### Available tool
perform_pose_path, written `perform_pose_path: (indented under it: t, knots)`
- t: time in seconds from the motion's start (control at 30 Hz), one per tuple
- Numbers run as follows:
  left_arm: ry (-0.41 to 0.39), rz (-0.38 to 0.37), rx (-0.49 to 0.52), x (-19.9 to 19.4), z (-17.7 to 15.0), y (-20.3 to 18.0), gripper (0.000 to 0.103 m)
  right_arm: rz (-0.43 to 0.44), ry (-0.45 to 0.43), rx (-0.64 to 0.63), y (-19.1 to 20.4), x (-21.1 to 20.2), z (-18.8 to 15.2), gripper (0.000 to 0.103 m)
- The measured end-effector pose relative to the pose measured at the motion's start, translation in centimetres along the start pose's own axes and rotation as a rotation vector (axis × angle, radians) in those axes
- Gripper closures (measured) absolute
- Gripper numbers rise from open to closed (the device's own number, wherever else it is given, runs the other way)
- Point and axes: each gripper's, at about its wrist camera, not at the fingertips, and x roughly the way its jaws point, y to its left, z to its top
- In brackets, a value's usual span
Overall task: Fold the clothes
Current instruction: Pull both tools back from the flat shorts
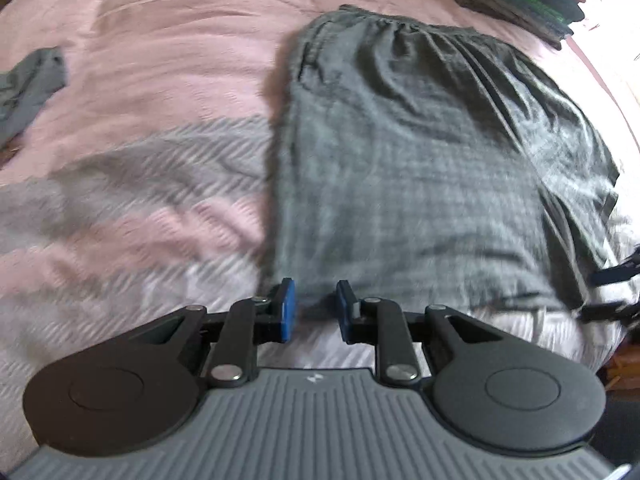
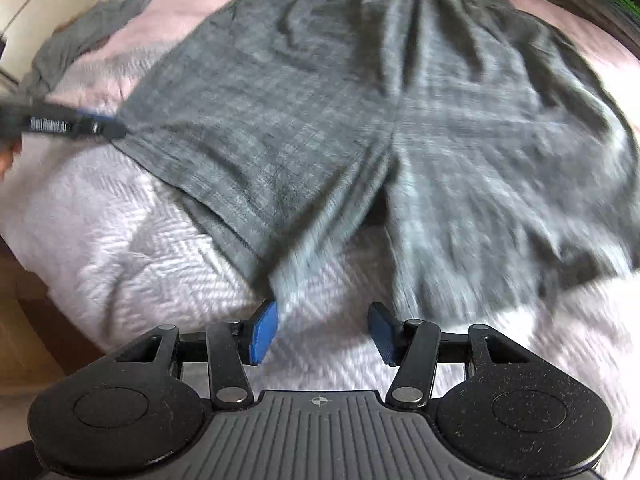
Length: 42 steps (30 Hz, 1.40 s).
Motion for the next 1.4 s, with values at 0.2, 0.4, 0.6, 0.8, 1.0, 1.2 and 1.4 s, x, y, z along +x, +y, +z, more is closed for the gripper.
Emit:
perform_pose_path:
  t: [0.2, 0.4, 0.6, 0.8, 1.0, 1.2, 1.4]
  knots:
    - [-0.097, -0.061, -0.057, -1.6, 1.9, -1.7, 0.083, 0.026, -0.217, 0.080, -0.2, -1.8, 3.7, 0.049]
    - [-0.037, 0.006, -0.084, 2.1, 0.8, -4.2, 0.083, -0.022, -0.075, 0.039, 0.3, 3.9, 3.5, 0.049]
    - [-0.050, 0.038, -0.172, -1.6, -1.4, -6.4, 0.083, -0.066, -0.142, -0.002, -2.6, -1.1, 0.9, 0.049]
    - [-0.165, 0.024, -0.210, -1.3, 0.6, -12.2, 0.077, -0.194, -0.239, -0.012, -10.1, -2.3, 3.1, 0.049]
    - [-0.085, 0.103, -0.216, 2.6, -0.7, -18.1, 0.076, -0.187, -0.139, -0.084, -14.9, 1.0, 0.1, 0.046]
    - [-0.031, 0.178, -0.297, -0.2, -6.2, -23.0, 0.075, -0.121, -0.066, -0.053, -16.1, -2.4, -7.6, 0.025]
    - [-0.017, 0.207, -0.346, -5.7, -7.2, -27.0, 0.070, -0.064, -0.127, -0.006, -16.2, -10.1, -7.8, 0.025]
